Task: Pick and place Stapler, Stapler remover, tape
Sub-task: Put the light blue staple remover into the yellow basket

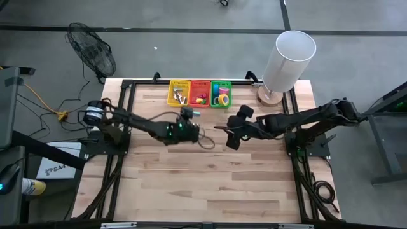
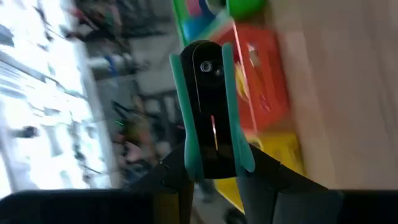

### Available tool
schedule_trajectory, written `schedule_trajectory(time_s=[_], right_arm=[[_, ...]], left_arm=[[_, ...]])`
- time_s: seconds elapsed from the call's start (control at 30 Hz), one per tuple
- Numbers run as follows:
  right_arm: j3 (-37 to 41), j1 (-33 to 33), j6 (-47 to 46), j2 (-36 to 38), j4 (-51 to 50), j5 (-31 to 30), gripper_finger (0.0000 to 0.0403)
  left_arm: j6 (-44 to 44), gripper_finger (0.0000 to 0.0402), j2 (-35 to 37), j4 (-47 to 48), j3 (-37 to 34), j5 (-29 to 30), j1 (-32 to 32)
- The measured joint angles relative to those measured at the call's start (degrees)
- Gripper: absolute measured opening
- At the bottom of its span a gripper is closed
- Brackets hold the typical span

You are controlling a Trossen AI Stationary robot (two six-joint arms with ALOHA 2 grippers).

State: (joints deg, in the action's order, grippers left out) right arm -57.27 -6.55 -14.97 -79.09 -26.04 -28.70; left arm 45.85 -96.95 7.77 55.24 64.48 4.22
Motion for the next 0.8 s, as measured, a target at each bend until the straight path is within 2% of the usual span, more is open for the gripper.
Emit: schedule_trajectory(time_s=[0.13, 0.2, 0.4, 0.53, 0.6, 0.8], right_arm=[[0.02, 0.0, -0.47, 0.0, -0.43, -0.77, 0.0252], [0.02, 0.0, -0.54, -0.02, -0.43, -0.77, 0.0252], [0.02, 0.0, -0.65, -0.04, 0.14, -1.03, 0.0252], [0.02, 0.0, -1.15, -0.04, 0.63, -1.17, 0.0252], [0.01, 0.0, -1.54, -0.04, 0.66, -1.23, 0.0252], [0.02, 0.0, -2.14, -0.09, 0.67, -1.2, 0.0252]], left_arm=[[-8.44, 0.0094, 3.2, 6.64, 0.02, -4.47, -5.5], [-13.53, 0.0094, 5.14, 10.94, -0.02, -8.84, -8.64], [-25.0, 0.0094, 7.78, 17.05, 0.07, -25.75, -18.84], [-28.61, 0.0094, 7.85, 18.25, 0.02, -38.67, -26.04], [-29.07, 0.0094, 7.88, 17.76, 0.02, -41.15, -28.54], [-29.8, 0.0094, 7.88, 15.82, 0.02, -43.66, -33.83]])
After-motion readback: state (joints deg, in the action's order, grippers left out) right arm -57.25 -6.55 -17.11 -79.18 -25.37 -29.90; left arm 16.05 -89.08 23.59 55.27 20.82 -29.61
